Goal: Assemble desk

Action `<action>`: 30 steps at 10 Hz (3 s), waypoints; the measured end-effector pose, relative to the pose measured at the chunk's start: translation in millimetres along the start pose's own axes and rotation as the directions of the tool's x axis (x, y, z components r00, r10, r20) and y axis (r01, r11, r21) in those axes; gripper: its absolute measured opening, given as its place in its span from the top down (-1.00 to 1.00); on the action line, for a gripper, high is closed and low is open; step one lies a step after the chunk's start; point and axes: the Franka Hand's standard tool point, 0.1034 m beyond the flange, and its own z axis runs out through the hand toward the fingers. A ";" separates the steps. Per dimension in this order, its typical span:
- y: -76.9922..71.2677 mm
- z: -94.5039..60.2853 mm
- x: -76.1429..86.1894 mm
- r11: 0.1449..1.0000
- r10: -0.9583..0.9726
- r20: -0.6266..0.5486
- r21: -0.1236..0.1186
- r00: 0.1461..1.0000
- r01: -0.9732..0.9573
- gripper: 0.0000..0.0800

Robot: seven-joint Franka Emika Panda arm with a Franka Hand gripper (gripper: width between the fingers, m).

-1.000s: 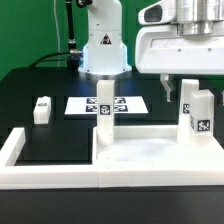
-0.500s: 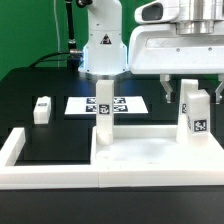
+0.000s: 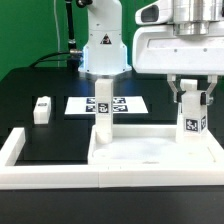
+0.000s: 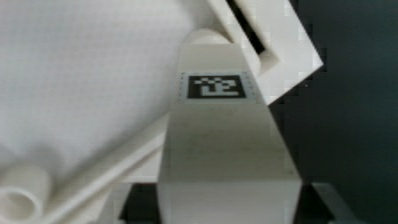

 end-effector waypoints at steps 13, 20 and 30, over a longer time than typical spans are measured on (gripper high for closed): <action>-13.3 0.5 -30.8 0.819 0.570 -0.030 -0.061 0.821 -0.570 -0.51; -6.7 0.9 -23.9 0.993 -0.082 0.012 -0.087 0.997 0.083 -0.62; -11.3 1.6 -25.0 0.898 0.432 -0.032 -0.074 0.901 -0.433 0.27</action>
Offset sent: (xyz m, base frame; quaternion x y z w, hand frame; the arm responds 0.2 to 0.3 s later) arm 0.0263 0.0339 -0.0009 0.0896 -0.0417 0.3443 0.9337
